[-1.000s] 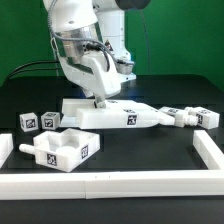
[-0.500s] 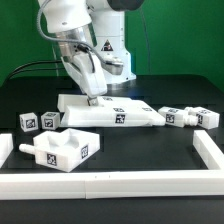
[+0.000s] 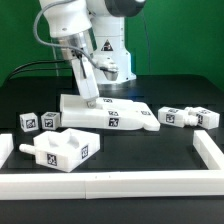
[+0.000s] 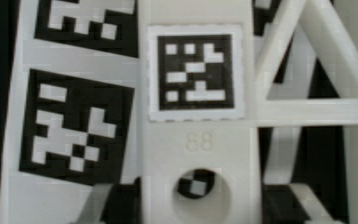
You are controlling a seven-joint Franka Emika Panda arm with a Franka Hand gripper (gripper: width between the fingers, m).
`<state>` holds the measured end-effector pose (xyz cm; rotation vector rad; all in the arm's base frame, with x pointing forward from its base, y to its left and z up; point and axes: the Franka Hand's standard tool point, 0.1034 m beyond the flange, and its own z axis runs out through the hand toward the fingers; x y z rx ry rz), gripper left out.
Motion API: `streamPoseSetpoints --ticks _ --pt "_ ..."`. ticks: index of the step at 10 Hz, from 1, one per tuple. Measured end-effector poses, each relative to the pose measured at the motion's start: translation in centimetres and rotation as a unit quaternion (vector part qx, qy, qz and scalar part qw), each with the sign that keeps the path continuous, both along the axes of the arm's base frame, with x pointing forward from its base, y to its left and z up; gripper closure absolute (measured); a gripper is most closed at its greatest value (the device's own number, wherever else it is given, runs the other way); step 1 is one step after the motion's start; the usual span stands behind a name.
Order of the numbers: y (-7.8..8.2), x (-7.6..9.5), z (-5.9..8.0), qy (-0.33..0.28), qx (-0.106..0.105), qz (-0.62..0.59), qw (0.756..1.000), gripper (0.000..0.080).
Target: Assemble chair
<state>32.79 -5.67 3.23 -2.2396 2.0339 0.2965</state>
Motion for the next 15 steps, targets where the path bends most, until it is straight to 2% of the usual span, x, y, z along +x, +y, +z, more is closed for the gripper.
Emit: streamPoseSetpoints --ticks 2,7,8,9,10,11,13,14,15 --pt "0.4 -0.1 -0.3 -0.003 0.000 -0.035 0.999 0.0515" --pt "1.5 0.2 -0.5 -0.005 -0.001 -0.029 1.000 0.0515" --pt "1.5 0.1 -0.6 -0.004 -0.001 -0.029 1.000 0.0445" --pt "1.5 0.1 -0.6 -0.003 -0.001 -0.028 1.000 0.0445" --pt "1.4 0.0 -0.7 -0.003 0.001 -0.026 1.000 0.0233" --pt "0.9 0.2 -0.6 -0.008 0.002 -0.018 1.000 0.0175" --pt "-0.2 1.2 -0.2 -0.010 0.031 -0.010 0.999 0.0157" --pt "-0.1 2.0 0.7 -0.004 0.058 -0.009 0.998 0.0151" --pt "0.0 2.6 1.6 -0.011 0.066 -0.011 0.998 0.0151"
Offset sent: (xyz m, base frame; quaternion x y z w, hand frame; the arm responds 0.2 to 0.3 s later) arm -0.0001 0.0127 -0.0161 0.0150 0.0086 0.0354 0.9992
